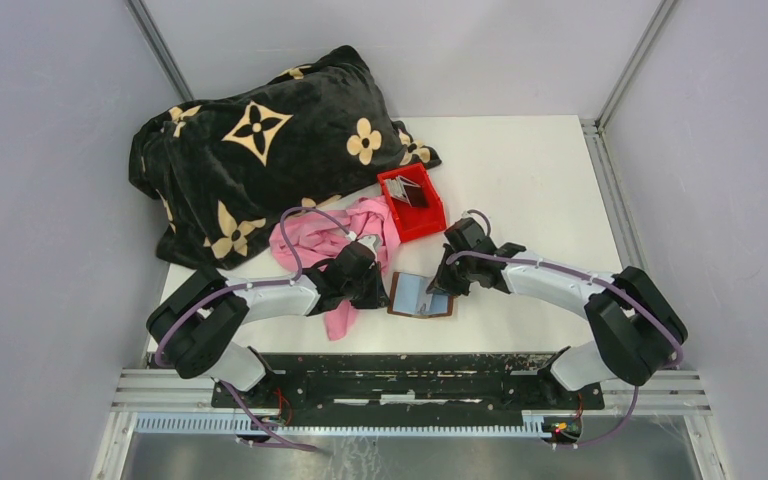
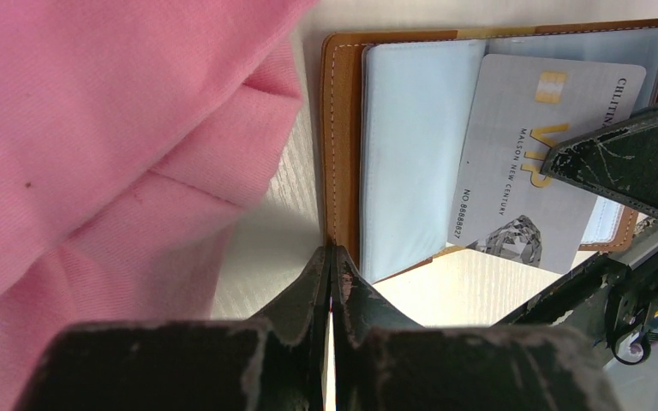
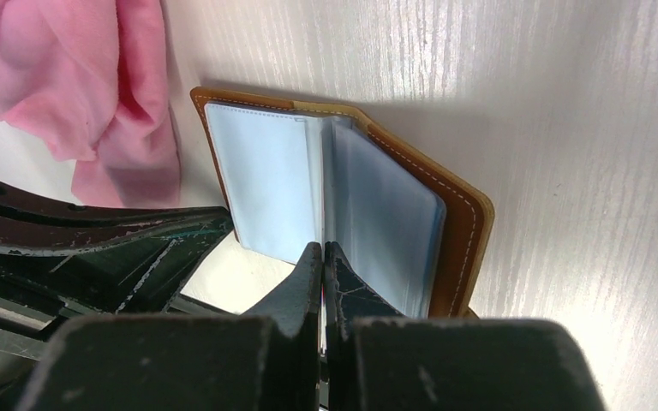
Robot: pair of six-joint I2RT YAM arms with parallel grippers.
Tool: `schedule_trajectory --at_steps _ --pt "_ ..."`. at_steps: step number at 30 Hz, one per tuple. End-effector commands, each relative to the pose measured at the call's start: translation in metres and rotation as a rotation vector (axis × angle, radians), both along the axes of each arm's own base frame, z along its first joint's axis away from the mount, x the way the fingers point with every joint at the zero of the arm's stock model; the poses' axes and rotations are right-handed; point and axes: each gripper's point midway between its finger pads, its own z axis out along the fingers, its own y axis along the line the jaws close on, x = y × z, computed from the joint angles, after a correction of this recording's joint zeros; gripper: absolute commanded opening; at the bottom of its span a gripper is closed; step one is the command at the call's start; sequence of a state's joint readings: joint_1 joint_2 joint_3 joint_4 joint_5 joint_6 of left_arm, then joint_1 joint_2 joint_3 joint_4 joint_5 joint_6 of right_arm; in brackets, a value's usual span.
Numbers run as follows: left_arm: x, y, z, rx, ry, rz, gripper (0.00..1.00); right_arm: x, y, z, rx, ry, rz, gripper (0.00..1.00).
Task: Put the credit cards into the card holder
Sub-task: Insert the credit card into the card holder.
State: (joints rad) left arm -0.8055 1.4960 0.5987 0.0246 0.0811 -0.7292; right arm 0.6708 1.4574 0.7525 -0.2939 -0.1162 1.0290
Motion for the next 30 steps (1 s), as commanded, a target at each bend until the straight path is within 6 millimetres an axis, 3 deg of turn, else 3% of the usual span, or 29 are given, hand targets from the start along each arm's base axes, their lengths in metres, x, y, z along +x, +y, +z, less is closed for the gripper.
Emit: schedule_trajectory --at_steps 1,22,30 --pt "-0.025 0.030 -0.033 0.145 0.112 0.008 0.07 -0.001 0.001 -0.008 0.017 0.003 0.020 0.01" --pt "-0.026 0.034 -0.041 0.189 0.126 0.003 0.06 -0.020 -0.018 -0.049 -0.032 0.064 0.108 0.01" --pt "-0.026 0.034 -0.044 0.201 0.129 -0.004 0.06 -0.020 -0.014 -0.060 -0.019 0.078 0.135 0.01"
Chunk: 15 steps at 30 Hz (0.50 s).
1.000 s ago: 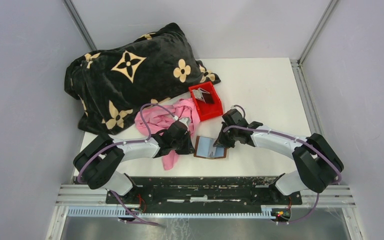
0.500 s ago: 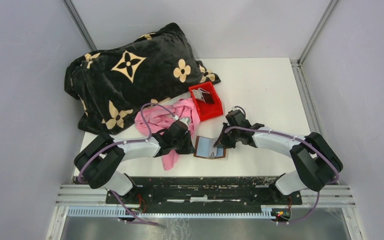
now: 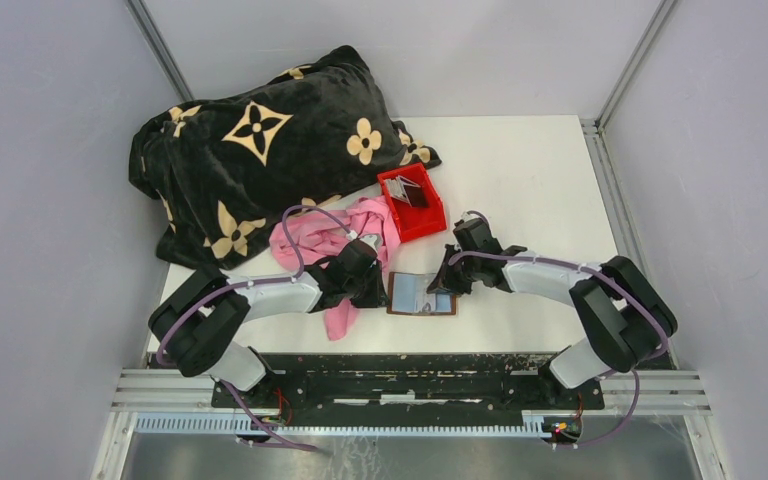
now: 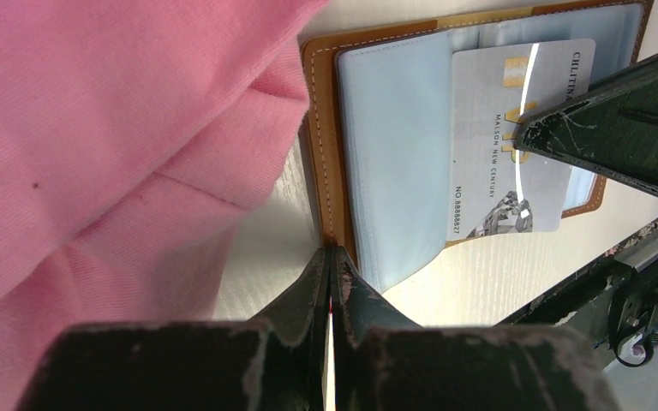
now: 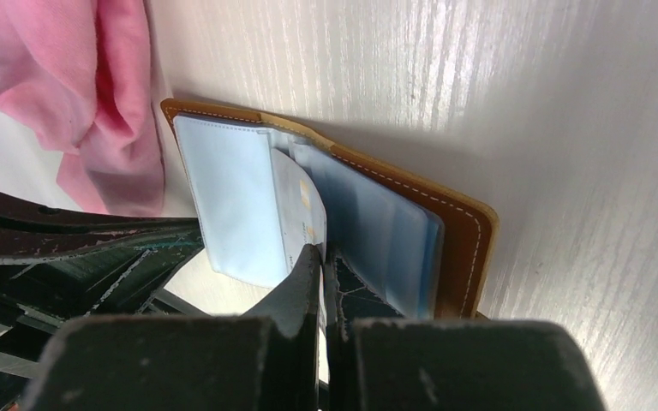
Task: Put the credit cards into the card holder
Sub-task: Insert the credit card into the card holder.
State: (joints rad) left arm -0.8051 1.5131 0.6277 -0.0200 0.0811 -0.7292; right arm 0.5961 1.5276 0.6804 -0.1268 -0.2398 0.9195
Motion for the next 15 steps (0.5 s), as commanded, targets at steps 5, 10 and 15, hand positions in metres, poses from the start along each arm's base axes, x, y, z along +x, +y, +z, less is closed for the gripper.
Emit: schedule_trajectory --at_steps 5,10,15 --pt "-0.0254 0.0327 -0.0426 0.181 0.103 -0.012 0.06 -0.0255 -0.0065 -0.0400 -0.072 0.082 0.067 0.01" --pt "-0.0251 0.0338 -0.0449 0.195 0.106 -0.017 0.06 -0.0263 -0.0061 -0.0437 -0.074 0.092 0.074 0.01" --pt "-0.0264 0.0356 -0.0475 0.208 0.106 -0.023 0.05 -0.0268 -0.0036 -0.0474 -0.057 0.102 0.072 0.01"
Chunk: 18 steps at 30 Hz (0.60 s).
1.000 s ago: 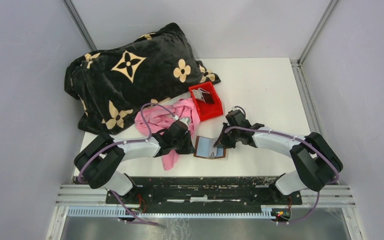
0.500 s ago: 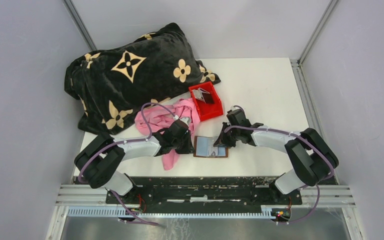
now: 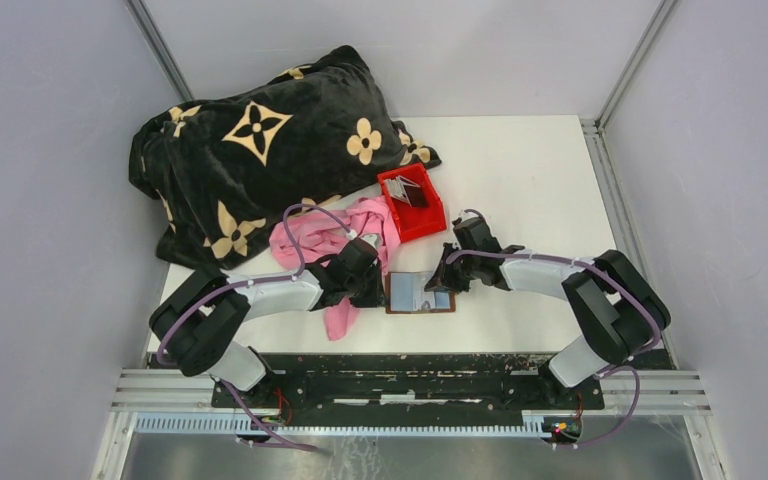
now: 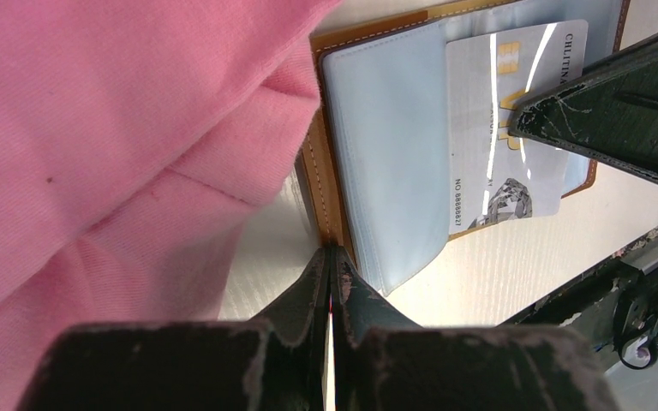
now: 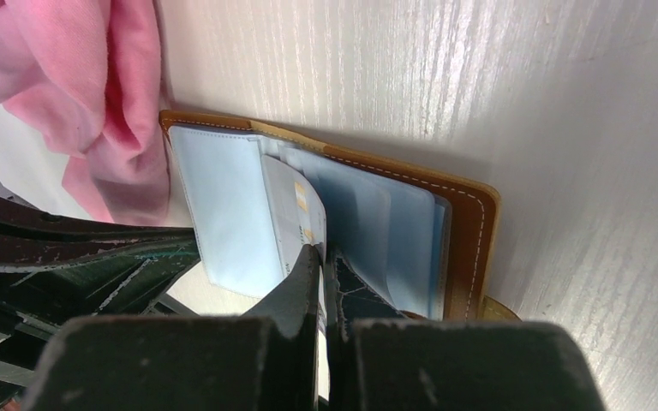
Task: Put the credit cards into the card holder
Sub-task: Insert the credit card into the card holder.
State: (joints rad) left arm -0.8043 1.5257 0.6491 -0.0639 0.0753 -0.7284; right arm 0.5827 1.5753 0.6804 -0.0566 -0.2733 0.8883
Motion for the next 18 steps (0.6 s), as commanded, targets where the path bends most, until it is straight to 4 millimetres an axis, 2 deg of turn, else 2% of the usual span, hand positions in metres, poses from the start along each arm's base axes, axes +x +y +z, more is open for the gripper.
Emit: schedule_trajectory --at_steps 1,11,18 --pt "-0.026 0.034 -0.046 0.182 0.088 -0.028 0.05 -0.033 -0.008 -0.042 -0.080 0.119 0.042 0.01" --pt "-0.028 0.038 -0.049 0.201 0.086 -0.029 0.05 -0.023 -0.003 -0.043 -0.072 0.116 0.056 0.01" --pt "-0.027 0.041 -0.054 0.233 0.083 -0.043 0.05 -0.013 0.001 -0.034 -0.075 0.098 0.088 0.01"
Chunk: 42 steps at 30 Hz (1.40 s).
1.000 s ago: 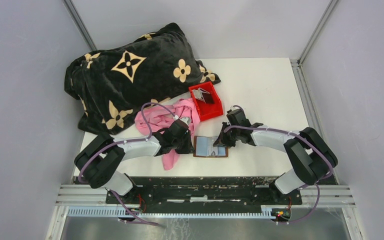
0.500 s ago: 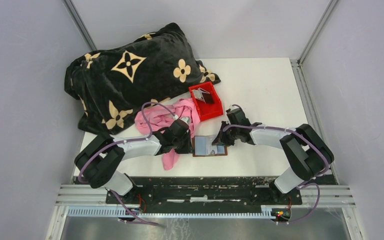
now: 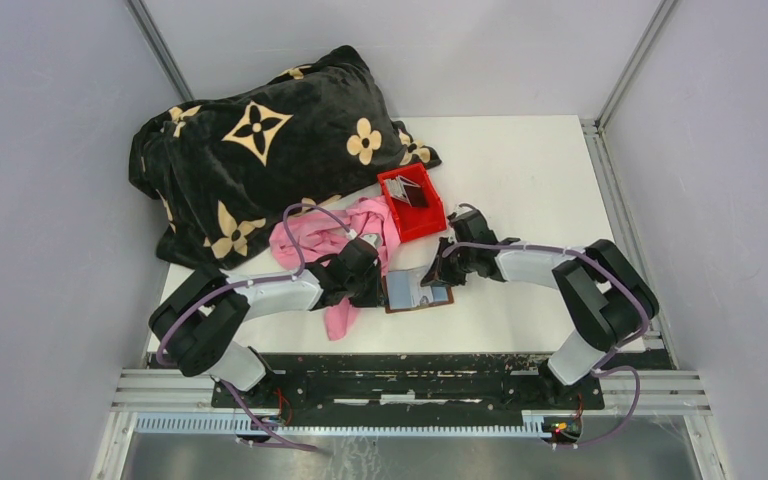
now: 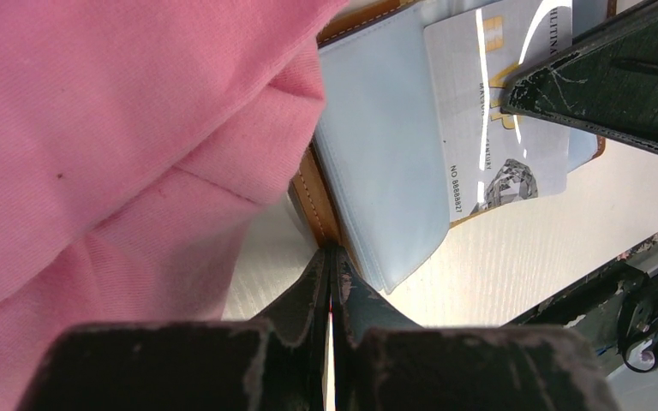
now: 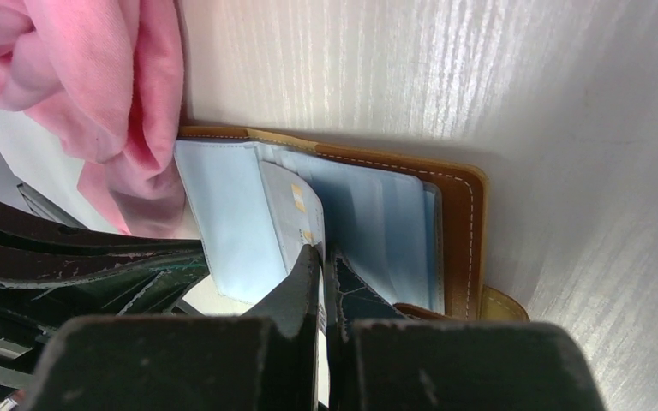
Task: Put the credit cards into the card holder
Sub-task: Insert the credit card into the card holder.
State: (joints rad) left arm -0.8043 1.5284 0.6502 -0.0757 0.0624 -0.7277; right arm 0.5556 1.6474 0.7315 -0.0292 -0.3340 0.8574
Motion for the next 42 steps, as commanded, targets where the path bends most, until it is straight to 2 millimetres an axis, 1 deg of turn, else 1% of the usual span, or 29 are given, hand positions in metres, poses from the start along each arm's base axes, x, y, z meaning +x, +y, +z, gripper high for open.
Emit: schedule_trajectory --at_steps 1,11,14,20,23,29,34,42 --pt "-0.026 0.038 -0.052 0.222 0.082 -0.054 0.05 -0.025 -0.006 -0.031 -0.109 0.091 0.066 0.01" --pt "-0.023 0.043 -0.057 0.262 0.068 -0.060 0.05 -0.016 -0.004 -0.015 -0.111 0.084 0.143 0.01" --pt "-0.022 0.044 -0.059 0.269 0.069 -0.063 0.04 -0.014 -0.002 -0.014 -0.108 0.090 0.172 0.01" --pt "-0.022 0.044 -0.065 0.282 0.077 -0.071 0.04 -0.013 -0.003 -0.019 -0.109 0.109 0.219 0.01" --pt "-0.023 0.045 -0.068 0.295 0.084 -0.078 0.04 -0.013 0.002 -0.017 -0.055 0.125 0.240 0.01" --pt "-0.025 0.051 -0.075 0.330 0.097 -0.088 0.03 -0.008 0.011 -0.008 0.096 0.162 0.244 0.01" --pt "-0.027 0.054 -0.079 0.346 0.106 -0.091 0.03 -0.009 0.012 -0.008 0.187 0.201 0.229 0.01" --pt "-0.029 0.059 -0.081 0.367 0.116 -0.085 0.03 -0.011 0.008 -0.013 0.259 0.222 0.181 0.01"
